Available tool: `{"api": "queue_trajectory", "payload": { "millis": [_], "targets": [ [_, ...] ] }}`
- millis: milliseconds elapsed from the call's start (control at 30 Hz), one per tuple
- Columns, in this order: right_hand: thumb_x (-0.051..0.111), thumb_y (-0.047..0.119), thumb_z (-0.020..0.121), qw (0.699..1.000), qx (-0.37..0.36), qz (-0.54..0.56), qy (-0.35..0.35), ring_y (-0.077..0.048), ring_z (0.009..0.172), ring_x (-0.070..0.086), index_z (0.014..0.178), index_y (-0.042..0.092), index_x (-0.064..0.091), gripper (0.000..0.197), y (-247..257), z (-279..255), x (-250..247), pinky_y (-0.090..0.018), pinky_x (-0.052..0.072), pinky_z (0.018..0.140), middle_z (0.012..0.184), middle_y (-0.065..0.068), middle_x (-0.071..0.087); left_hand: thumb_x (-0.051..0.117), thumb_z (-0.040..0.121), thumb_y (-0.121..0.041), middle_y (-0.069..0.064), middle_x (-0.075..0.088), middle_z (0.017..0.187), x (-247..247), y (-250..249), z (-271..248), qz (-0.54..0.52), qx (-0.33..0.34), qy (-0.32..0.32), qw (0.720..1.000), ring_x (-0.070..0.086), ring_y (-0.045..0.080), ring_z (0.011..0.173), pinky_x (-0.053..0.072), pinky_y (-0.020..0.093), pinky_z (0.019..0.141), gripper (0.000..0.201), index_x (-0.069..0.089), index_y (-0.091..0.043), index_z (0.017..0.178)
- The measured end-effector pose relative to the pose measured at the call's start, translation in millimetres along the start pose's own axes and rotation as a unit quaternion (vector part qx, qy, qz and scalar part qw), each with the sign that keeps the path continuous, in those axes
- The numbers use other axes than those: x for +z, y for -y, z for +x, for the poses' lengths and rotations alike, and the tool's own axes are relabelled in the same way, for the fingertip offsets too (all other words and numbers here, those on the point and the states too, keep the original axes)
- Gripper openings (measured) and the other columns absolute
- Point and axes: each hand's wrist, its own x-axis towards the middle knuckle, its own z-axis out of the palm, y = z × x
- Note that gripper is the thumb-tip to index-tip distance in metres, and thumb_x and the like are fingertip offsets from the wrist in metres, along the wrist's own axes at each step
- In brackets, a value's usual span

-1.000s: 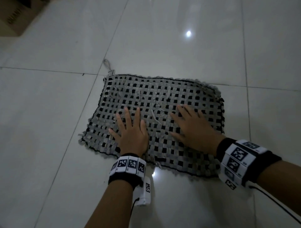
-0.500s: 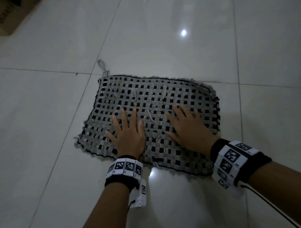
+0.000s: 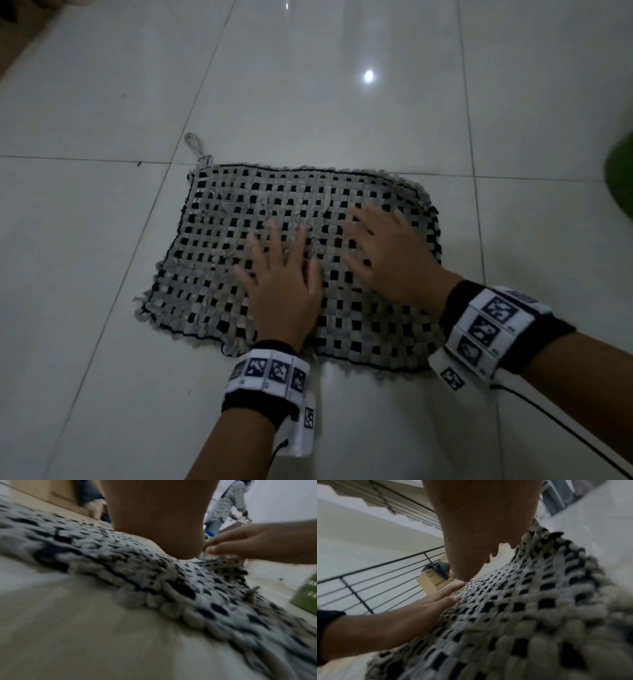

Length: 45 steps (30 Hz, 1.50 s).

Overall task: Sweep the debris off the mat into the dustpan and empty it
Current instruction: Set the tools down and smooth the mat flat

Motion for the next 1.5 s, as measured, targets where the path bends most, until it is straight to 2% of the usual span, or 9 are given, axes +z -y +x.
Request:
{"api": "queue_trajectory", "payload": {
  "millis": [100, 300, 433, 600, 867, 967, 1100, 1333, 1500],
  "targets": [
    [0.037, 0.042, 0.101, 0.994, -0.028, -0.068, -0.08, -0.03, 0.152, 0.024, 0.146, 0.01, 0.047, 0.056, -24, 9, -7, -0.053, 0.017, 0.123, 0.158, -0.012, 0.039, 0.018, 0.102, -0.058, -0.003, -0.01, 0.168, 21, -20, -7, 0.015, 0.044, 0.022, 0.999, -0.011, 0.028, 0.154, 0.002, 0.071, 0.115, 0.058, 0.002, -0.047, 0.157],
    [0.022, 0.045, 0.1, 0.988, -0.017, -0.15, -0.043, -0.034, 0.149, 0.03, 0.147, 0.006, 0.048, 0.066, -53, 34, -6, -0.058, 0.021, 0.12, 0.158, -0.015, 0.04, 0.02, 0.1, -0.06, -0.005, -0.005, 0.168, 30, -20, -9, 0.031, 0.032, 0.007, 0.999, -0.007, 0.026, 0.155, 0.005, 0.069, 0.116, 0.06, 0.004, -0.047, 0.157],
    [0.014, 0.051, 0.1, 0.991, 0.032, -0.127, -0.028, -0.031, 0.152, 0.023, 0.154, 0.015, 0.037, 0.069, -71, 46, 3, -0.059, 0.018, 0.121, 0.164, -0.009, 0.028, 0.021, 0.099, -0.06, -0.005, -0.003, 0.168, 28, -21, -9, 0.038, 0.034, 0.007, 0.999, -0.006, 0.026, 0.155, 0.005, 0.068, 0.117, 0.062, 0.004, -0.047, 0.157],
    [0.02, 0.058, 0.103, 0.998, 0.047, -0.034, -0.024, -0.018, 0.156, -0.003, 0.16, 0.036, 0.012, 0.061, -99, 50, 19, -0.045, -0.006, 0.123, 0.169, 0.007, 0.001, 0.021, 0.099, -0.061, -0.008, -0.005, 0.168, 28, -21, -9, 0.033, 0.032, 0.009, 0.999, -0.007, 0.024, 0.155, 0.005, 0.067, 0.117, 0.062, 0.002, -0.048, 0.157],
    [0.027, 0.072, 0.094, 0.982, 0.182, -0.007, -0.057, -0.032, 0.155, -0.011, 0.161, 0.029, 0.008, 0.082, -104, 52, 17, -0.047, -0.006, 0.124, 0.168, -0.015, -0.008, 0.023, 0.099, -0.063, -0.01, -0.005, 0.168, 28, -19, -10, 0.03, 0.03, 0.006, 0.999, -0.009, 0.02, 0.155, 0.004, 0.065, 0.119, 0.062, 0.004, -0.05, 0.156],
    [0.017, 0.069, 0.097, 0.984, 0.173, -0.019, -0.025, -0.028, 0.155, -0.013, 0.161, 0.029, 0.005, 0.077, -100, 50, 10, -0.05, -0.01, 0.123, 0.169, -0.01, -0.01, 0.024, 0.099, -0.062, -0.011, -0.004, 0.168, 27, -20, -10, 0.025, 0.026, 0.003, 0.999, -0.008, 0.02, 0.155, 0.003, 0.064, 0.119, 0.061, 0.005, -0.05, 0.156],
    [0.017, 0.057, 0.101, 0.986, 0.136, -0.009, -0.096, -0.031, 0.155, -0.007, 0.161, 0.024, 0.014, 0.068, -77, 16, 12, -0.052, -0.003, 0.124, 0.169, -0.012, -0.004, 0.025, 0.1, -0.062, -0.009, -0.002, 0.168, 29, -20, -10, 0.03, 0.026, -0.008, 0.999, -0.005, 0.022, 0.155, 0.003, 0.065, 0.119, 0.06, 0.007, -0.049, 0.156],
    [0.003, 0.059, 0.097, 0.996, 0.05, -0.077, 0.004, -0.029, 0.156, -0.005, 0.161, 0.03, 0.01, 0.071, -66, -19, 36, -0.052, -0.001, 0.125, 0.169, -0.009, -0.002, 0.021, 0.1, -0.063, -0.005, -0.004, 0.168, 26, -21, -9, 0.03, 0.031, 0.006, 0.999, -0.007, 0.029, 0.155, 0.002, 0.068, 0.117, 0.061, 0.004, -0.047, 0.157],
    [0.015, 0.055, 0.101, 0.996, 0.03, -0.067, -0.055, -0.036, 0.155, 0.007, 0.159, 0.019, 0.024, 0.068, -34, -35, 19, -0.054, 0.009, 0.124, 0.167, -0.017, 0.011, 0.033, 0.106, -0.043, -0.008, -0.01, 0.168, 5, -11, -5, -0.172, 0.026, 0.011, 0.985, -0.01, 0.024, 0.154, 0.002, 0.058, 0.121, 0.06, 0.001, -0.048, 0.156]
  ]
}}
